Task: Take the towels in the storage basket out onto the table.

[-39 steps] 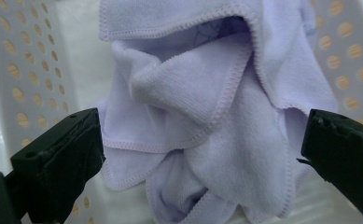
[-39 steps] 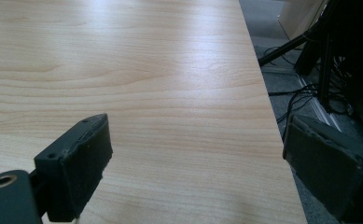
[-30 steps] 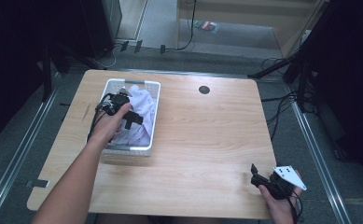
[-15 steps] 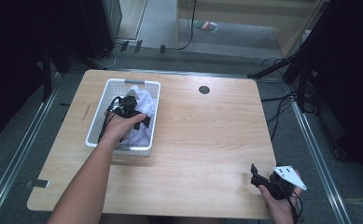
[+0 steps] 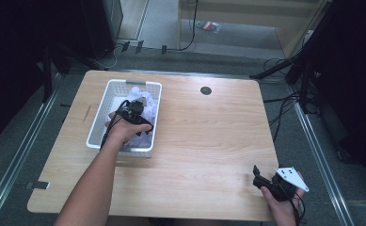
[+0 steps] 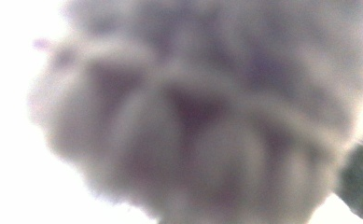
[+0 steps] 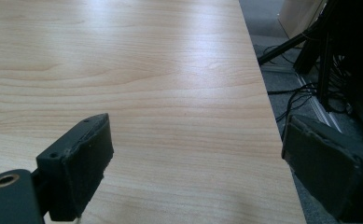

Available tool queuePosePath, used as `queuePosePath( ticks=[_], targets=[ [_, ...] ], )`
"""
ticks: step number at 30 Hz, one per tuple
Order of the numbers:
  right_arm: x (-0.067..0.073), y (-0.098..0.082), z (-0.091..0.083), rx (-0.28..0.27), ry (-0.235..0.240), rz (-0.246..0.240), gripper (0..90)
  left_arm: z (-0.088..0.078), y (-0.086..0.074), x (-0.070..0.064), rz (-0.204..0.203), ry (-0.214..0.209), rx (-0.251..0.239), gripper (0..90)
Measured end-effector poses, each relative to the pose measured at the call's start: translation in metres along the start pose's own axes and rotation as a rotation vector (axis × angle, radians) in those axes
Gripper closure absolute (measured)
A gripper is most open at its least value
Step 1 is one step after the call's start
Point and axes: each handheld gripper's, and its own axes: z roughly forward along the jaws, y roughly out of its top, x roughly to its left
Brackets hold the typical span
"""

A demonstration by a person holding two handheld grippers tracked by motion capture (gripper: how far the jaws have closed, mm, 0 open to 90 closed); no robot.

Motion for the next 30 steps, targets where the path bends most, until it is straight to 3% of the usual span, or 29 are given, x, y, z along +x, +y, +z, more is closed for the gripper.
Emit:
queuePosePath(
  ticks=[2, 4, 5, 9, 17, 21, 30],
  targets=[
    [0.0, 0.0, 0.0, 0.001, 0.0, 0.0, 8.7, -0.003, 0.0, 0.004, -0.001, 0.017, -0.009, 20.4],
    [0.0, 0.0, 0.0, 0.001, 0.0, 0.0, 8.7, -0.006, -0.002, 0.009, -0.009, 0.037, -0.024, 38.7],
    [0.0, 0.0, 0.0, 0.0, 0.001, -0.001, 8.8, -0.007, -0.003, 0.011, -0.001, 0.036, -0.031, 43.5],
    [0.0, 0.0, 0.001, 0.004, 0.003, -0.003, 8.8, -0.008, -0.006, 0.013, 0.009, 0.043, -0.045, 52.3],
    [0.0, 0.0, 0.001, 0.007, -0.002, 0.005, 8.8, -0.012, -0.007, 0.015, 0.021, 0.051, -0.057, 58.9],
    [-0.001, 0.0, 0.001, 0.003, 0.0, 0.007, 8.9, -0.018, -0.008, 0.02, 0.004, 0.043, -0.059, 59.8],
    [0.0, 0.0, 0.001, 0.009, -0.001, 0.0, 8.9, -0.047, -0.01, 0.034, -0.019, 0.024, -0.097, 59.8]
  ],
)
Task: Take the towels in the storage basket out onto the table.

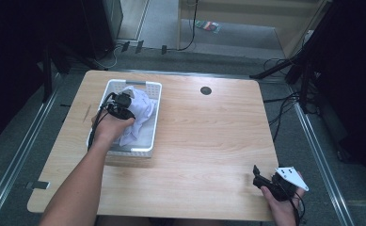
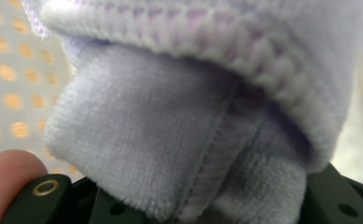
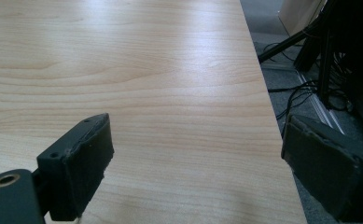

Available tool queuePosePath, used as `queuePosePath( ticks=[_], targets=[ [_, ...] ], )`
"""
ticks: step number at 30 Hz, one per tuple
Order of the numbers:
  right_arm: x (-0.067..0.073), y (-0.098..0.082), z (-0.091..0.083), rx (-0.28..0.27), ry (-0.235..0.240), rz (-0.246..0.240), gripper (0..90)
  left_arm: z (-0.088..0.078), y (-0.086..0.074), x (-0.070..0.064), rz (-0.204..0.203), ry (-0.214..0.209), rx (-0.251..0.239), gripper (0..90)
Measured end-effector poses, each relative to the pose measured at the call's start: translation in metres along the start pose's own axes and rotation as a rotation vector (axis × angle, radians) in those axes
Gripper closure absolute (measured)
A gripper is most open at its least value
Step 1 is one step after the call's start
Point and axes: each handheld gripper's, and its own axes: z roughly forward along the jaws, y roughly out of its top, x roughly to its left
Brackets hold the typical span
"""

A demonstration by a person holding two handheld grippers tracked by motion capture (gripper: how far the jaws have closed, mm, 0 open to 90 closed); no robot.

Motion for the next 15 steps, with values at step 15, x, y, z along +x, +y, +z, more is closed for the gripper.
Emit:
queuePosePath(
  ticks=[15],
  targets=[
    [0.0, 0.0, 0.0, 0.002, -0.004, 0.0, 9.0, -0.051, 0.009, 0.016, -0.024, 0.019, -0.055, 59.6]
  ],
)
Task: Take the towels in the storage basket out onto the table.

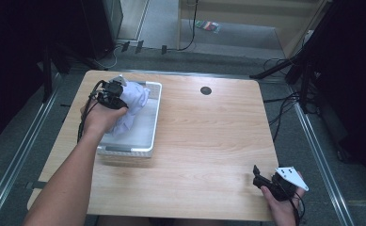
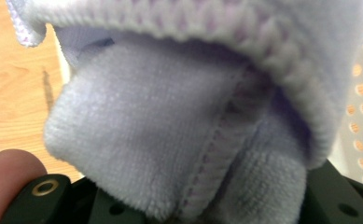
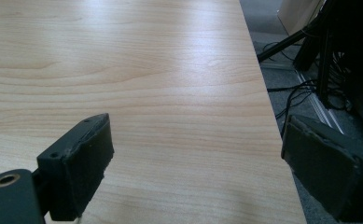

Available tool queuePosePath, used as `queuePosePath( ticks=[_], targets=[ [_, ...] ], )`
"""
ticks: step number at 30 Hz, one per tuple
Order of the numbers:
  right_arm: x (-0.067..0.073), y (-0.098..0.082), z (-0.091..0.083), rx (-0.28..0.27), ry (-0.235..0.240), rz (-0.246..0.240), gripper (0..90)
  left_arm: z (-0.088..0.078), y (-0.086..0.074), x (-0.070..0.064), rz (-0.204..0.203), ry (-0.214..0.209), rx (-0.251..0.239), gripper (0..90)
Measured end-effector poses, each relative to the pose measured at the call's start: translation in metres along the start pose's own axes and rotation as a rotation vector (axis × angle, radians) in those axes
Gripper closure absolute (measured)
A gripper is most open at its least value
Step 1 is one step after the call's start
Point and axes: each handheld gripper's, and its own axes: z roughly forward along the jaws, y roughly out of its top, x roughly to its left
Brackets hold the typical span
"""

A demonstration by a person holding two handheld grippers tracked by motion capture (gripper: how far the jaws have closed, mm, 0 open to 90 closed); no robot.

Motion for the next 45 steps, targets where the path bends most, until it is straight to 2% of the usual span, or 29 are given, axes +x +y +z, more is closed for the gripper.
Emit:
queuePosePath(
  ticks=[8, 12, 19, 32, 33, 38, 39, 45],
  targets=[
    [0.0, 0.0, 0.0, 0.001, -0.002, -0.002, 9.0, -0.023, 0.009, 0.0, 0.008, 0.012, -0.021, 59.5],
    [0.0, 0.0, 0.0, 0.002, -0.001, -0.001, 8.9, -0.029, 0.011, -0.001, 0.009, 0.018, -0.028, 59.5],
    [0.0, 0.0, 0.0, 0.001, 0.0, -0.002, 9.0, -0.04, 0.019, -0.009, 0.021, 0.013, -0.043, 59.4],
    [0.0, 0.0, 0.0, -0.001, 0.0, 0.0, 8.9, -0.052, 0.035, -0.037, 0.066, -0.003, -0.058, 59.2],
    [0.0, 0.0, 0.0, -0.002, 0.0, 0.001, 9.0, -0.053, 0.037, -0.044, 0.072, -0.002, -0.065, 59.2],
    [0.0, 0.0, 0.0, -0.002, 0.0, 0.001, 8.9, -0.056, 0.043, -0.057, 0.097, -0.012, -0.068, 59.1],
    [0.0, 0.0, 0.0, -0.002, -0.001, 0.003, 8.9, -0.057, 0.046, -0.065, 0.107, -0.018, -0.073, 59.1],
    [0.0, 0.0, 0.0, -0.005, -0.001, 0.006, 8.9, -0.058, 0.055, -0.082, 0.13, -0.032, -0.076, 59.1]
  ],
)
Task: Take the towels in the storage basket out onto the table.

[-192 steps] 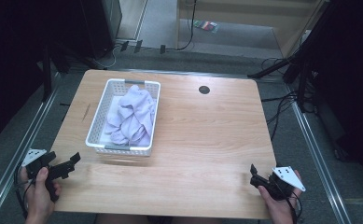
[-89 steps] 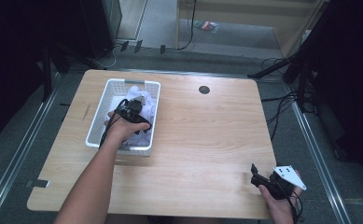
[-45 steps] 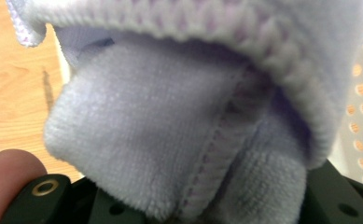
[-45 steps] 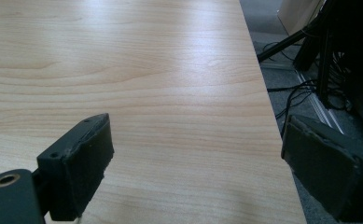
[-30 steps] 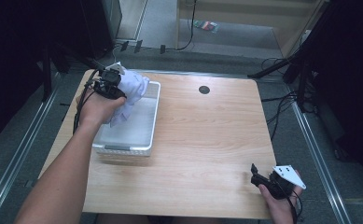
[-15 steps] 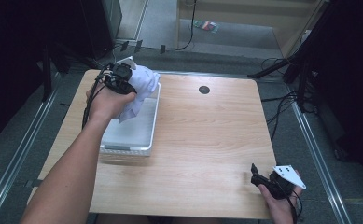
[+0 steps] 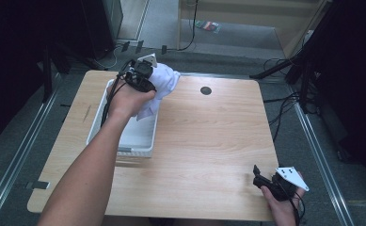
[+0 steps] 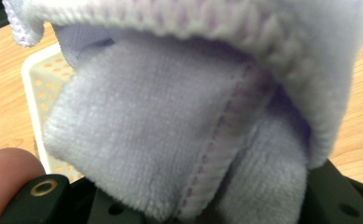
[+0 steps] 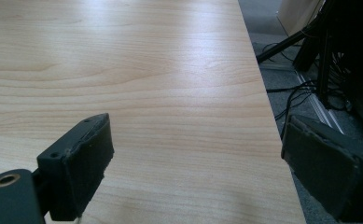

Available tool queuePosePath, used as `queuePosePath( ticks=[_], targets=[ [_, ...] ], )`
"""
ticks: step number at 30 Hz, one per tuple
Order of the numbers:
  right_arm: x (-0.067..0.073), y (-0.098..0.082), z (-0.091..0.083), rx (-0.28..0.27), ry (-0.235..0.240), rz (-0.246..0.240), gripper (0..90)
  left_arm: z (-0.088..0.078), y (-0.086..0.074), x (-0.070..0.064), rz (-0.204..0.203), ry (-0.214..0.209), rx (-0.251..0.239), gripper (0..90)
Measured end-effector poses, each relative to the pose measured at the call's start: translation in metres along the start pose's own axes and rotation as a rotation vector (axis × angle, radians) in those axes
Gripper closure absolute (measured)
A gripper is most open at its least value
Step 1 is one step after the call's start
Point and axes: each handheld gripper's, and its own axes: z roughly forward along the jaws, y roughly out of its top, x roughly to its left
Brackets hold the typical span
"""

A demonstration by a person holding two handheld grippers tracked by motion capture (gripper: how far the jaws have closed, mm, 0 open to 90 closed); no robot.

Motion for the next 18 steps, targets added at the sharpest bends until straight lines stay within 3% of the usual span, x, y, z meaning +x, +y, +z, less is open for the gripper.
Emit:
queuePosePath(
  ticks=[3, 11, 18],
  targets=[
    [0.0, 0.0, 0.0, 0.0, 0.0, 0.003, 8.9, 0.002, 0.005, -0.01, -0.002, -0.007, -0.015, 59.0],
    [0.0, 0.0, 0.0, 0.0, 0.003, 0.002, 8.9, 0.008, 0.016, -0.039, 0.046, -0.032, -0.011, 58.9],
    [0.0, 0.0, 0.0, -0.003, -0.001, -0.001, 8.9, 0.016, 0.023, -0.059, 0.064, -0.053, -0.012, 58.8]
  ],
)
